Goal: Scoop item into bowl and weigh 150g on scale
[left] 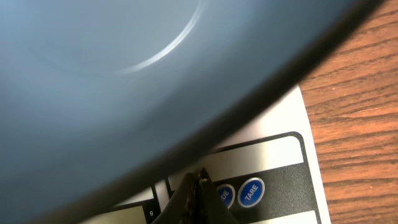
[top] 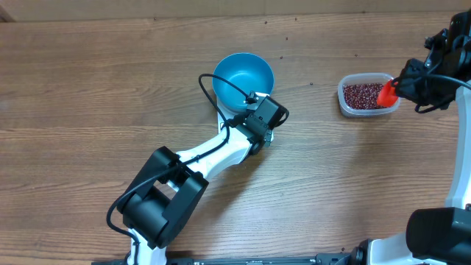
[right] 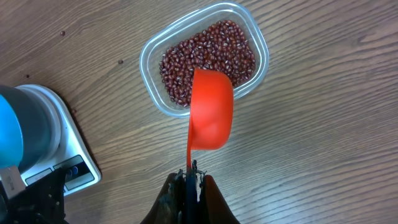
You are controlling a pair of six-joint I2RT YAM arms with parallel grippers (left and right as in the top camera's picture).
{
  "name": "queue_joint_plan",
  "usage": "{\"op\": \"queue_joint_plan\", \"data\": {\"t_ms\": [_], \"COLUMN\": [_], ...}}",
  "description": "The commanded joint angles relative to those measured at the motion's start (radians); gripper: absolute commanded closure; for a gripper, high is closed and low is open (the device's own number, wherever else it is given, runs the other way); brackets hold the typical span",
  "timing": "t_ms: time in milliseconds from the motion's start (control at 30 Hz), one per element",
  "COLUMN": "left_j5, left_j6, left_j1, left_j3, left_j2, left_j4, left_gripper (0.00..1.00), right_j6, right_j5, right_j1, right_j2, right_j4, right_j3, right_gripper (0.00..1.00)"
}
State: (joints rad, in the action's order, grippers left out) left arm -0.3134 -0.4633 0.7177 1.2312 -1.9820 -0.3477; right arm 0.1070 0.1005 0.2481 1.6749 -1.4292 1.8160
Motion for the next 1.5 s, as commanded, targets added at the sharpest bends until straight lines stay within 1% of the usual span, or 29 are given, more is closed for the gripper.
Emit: {"op": "queue_joint_plan", "data": {"t_ms": [0,333,633,767,900,967,1100,1233,1367,1467], "left_j5": [0.053,0.048,0.060,0.100,0.139,0.170,0.234,0.237,0.252,0.335], "left_j6": [0.013,-0.035,-0.029,0.015,0.016,0.043,0.135,0.247,0.329,0.414], "left_j1": [-0.006,-0.007,-0.006,-0.004,-0.004,-0.004,-0.006,-0.023,-0.080,-0.138], "left_j3": [-0.018,-0.017,-0.012,0.039,0.113,0.151,0.227,0.259,0.259,0.259], "left_j2": [-0.042,-0.042,-0.031,0.024,0.122,0.182,0.304,0.414,0.495,0.525], "left_j4": [-0.034,-0.063,-0.069,-0.141,-0.247,-0.291,-0.382,-0.460,-0.515,-0.528], "left_gripper": [0.96,0.96,0.96,0.96,0.96,0.96,0.96,0.96,0.96,0.96], "right_j6": [-0.005,-0.005,-0.005,-0.005,-0.005,-0.005,-0.005,-0.008,-0.008,-0.008], "right_j5": [0.005,0.005,0.005,0.005,0.005,0.005,0.005,0.005,0.005,0.005], "right_j1": [0.002,0.002,0.002,0.002,0.002,0.002,0.002,0.002,0.002,0.002], "right_j2": [-0.007,-0.007,-0.007,-0.007,-0.007,-0.007,-0.007,-0.007,-0.007,-0.007], "right_j4": [0.001,-0.003,-0.003,-0.002,0.002,0.005,0.004,0.005,0.006,0.007], "right_j3": [0.021,0.021,0.021,0.021,0.021,0.021,0.021,0.021,0.021,0.021], "right_gripper": [0.96,0.96,0.96,0.96,0.96,0.96,0.96,0.96,0.96,0.96]}}
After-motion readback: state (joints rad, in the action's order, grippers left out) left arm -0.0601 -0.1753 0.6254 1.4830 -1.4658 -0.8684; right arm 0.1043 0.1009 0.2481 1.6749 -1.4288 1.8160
